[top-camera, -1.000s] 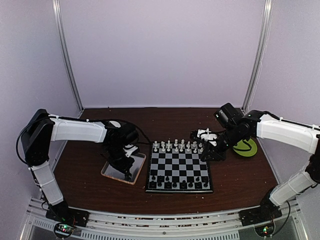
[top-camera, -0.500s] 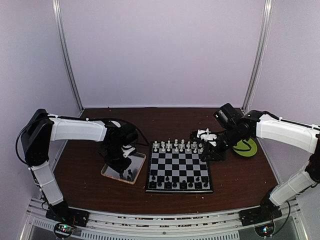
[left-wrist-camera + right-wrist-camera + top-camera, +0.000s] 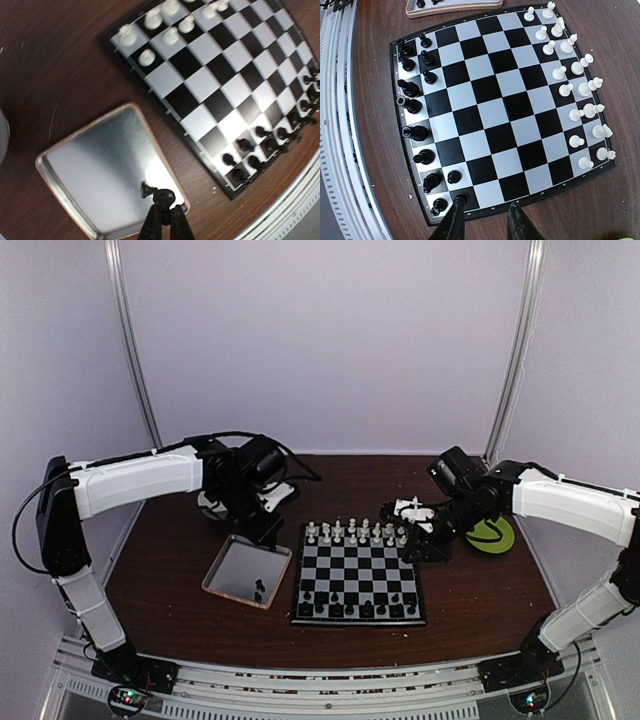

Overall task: Set up the chess pieces on the board
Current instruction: Place the pawn on the chessboard.

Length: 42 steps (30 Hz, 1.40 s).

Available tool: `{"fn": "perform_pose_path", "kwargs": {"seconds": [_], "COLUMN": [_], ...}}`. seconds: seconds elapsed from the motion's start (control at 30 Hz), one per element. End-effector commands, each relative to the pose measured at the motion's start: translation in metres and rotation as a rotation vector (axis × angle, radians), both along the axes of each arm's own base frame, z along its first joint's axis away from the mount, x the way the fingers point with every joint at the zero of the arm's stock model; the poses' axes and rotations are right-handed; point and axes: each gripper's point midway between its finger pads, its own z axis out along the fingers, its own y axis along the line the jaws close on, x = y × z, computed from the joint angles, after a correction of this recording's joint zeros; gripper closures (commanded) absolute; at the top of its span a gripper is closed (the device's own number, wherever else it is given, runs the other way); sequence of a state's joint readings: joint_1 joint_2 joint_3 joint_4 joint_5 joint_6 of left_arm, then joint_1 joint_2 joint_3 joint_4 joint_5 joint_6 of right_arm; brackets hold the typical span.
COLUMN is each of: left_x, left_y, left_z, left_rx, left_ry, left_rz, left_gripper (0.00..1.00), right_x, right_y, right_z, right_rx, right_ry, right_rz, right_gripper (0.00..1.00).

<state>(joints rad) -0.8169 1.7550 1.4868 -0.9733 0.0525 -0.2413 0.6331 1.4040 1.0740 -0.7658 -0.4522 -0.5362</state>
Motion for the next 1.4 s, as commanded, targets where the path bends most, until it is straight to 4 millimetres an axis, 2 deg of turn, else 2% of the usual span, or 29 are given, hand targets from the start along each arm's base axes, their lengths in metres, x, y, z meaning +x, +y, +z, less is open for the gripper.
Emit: {"fn": "perform_pose_path", "kwargs": {"seconds": [0.0,0.13,0.27,0.47,0.57,0.77,0.8,0.87,0.97,1.1,1.27,1.37], "left_x": [-0.011,-0.011,-0.006,0.001,-0.002,-0.005,-0.005,-0.005,-0.004,0.005,0.040,0.075], "left_y": [-0.062,-0.099,-0.116,-0.115,-0.116,-0.116,-0.117,-0.117,-0.119,-0.113,-0.079,-0.041], "left_z": [0.011,0.007,-0.009,-0.047,-0.061,-0.074,-0.075,-0.073,-0.062,-0.032,0.036,0.075], "left_rx": [-0.102,-0.143,-0.128,-0.018,0.001,0.020,0.019,0.018,0.002,0.008,-0.022,-0.028], "left_ry": [0.004,0.028,0.045,0.068,0.094,0.115,0.116,0.111,0.097,0.035,-0.128,-0.242], "left_rz": [-0.182,-0.238,-0.237,-0.208,-0.215,-0.214,-0.215,-0.218,-0.231,-0.239,-0.180,-0.094], "left_gripper": [1.00,1.00,1.00,1.00,1.00,1.00,0.97,0.84,0.72,0.64,0.56,0.55], "right_x": [0.004,0.004,0.005,0.005,0.004,0.005,0.004,0.005,0.005,0.007,0.009,0.010], "right_y": [-0.004,-0.005,-0.007,-0.008,-0.008,-0.008,-0.008,-0.008,-0.008,-0.006,0.002,0.010], "right_z": [0.002,0.005,0.007,0.007,0.006,0.006,0.006,0.007,0.006,0.010,0.028,0.033], "right_rx": [-0.011,0.000,0.011,0.013,0.015,0.015,0.014,0.017,0.020,0.030,0.048,0.023], "right_ry": [-0.024,-0.021,-0.019,-0.015,-0.010,-0.008,-0.009,-0.008,-0.002,-0.005,-0.026,-0.051], "right_rz": [-0.009,-0.016,-0.021,-0.022,-0.020,-0.019,-0.019,-0.021,-0.023,-0.031,-0.014,0.020], "right_gripper": [0.70,0.70,0.70,0.70,0.70,0.70,0.70,0.70,0.70,0.70,0.70,0.70]}}
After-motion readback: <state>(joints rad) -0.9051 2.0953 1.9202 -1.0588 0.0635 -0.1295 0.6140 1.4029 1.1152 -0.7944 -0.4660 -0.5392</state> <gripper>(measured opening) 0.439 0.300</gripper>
